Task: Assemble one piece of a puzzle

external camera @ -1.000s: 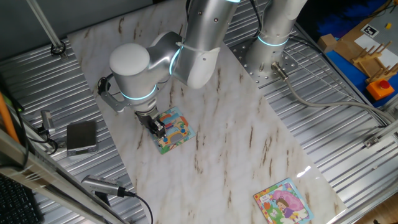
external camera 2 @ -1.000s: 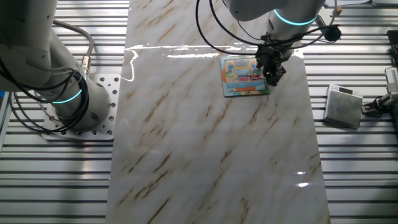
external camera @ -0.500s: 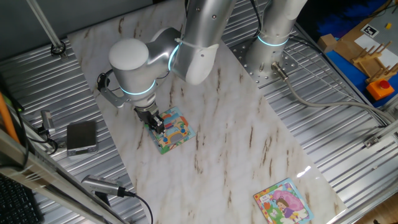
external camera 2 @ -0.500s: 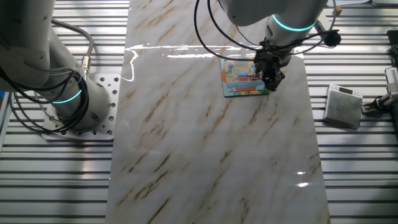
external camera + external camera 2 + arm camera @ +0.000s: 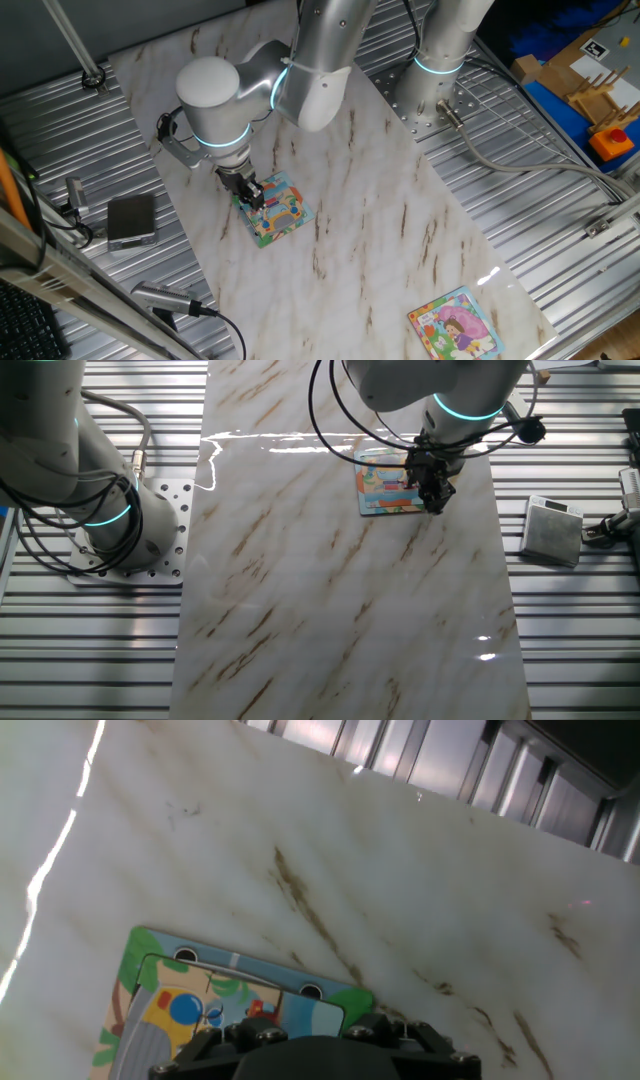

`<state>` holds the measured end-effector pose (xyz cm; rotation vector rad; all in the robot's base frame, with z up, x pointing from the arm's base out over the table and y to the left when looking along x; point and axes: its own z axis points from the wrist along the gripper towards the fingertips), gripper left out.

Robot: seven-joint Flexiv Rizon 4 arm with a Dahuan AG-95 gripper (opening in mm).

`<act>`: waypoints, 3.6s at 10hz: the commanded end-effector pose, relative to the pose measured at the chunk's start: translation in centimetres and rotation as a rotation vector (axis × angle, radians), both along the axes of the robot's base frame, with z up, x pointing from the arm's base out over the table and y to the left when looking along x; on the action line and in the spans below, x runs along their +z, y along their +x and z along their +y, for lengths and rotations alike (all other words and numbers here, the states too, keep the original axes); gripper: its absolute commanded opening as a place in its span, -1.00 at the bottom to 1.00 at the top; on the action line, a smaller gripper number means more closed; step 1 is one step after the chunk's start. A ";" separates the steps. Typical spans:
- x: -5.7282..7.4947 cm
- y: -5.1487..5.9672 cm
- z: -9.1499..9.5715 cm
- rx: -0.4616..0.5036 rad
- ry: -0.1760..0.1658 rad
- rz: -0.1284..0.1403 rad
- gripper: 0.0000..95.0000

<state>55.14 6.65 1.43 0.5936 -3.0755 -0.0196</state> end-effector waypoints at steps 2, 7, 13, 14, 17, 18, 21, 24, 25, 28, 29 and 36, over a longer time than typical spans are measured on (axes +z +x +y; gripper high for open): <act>-0.2 -0.2 -0.5 0.010 0.000 -0.001 0.20; -0.5 -0.4 -1.1 0.012 0.003 -0.002 0.20; -0.7 -0.3 -1.0 0.002 0.012 -0.002 0.20; -0.7 -0.3 -1.0 0.002 0.016 -0.002 0.20; -0.7 -0.3 -0.9 0.000 0.020 -0.002 0.20; -0.7 -0.3 -0.9 0.000 0.020 -0.002 0.20; -0.6 -0.3 -0.8 -0.001 0.022 -0.002 0.20; -0.6 -0.3 -0.8 0.000 0.022 -0.002 0.20; -0.6 -0.3 -0.8 -0.001 0.023 -0.002 0.20; -0.5 -0.3 -0.8 -0.003 0.025 -0.003 0.20; -0.5 -0.3 -0.8 -0.003 0.025 -0.002 0.20; -0.7 -0.1 -0.6 -0.003 0.025 -0.002 0.20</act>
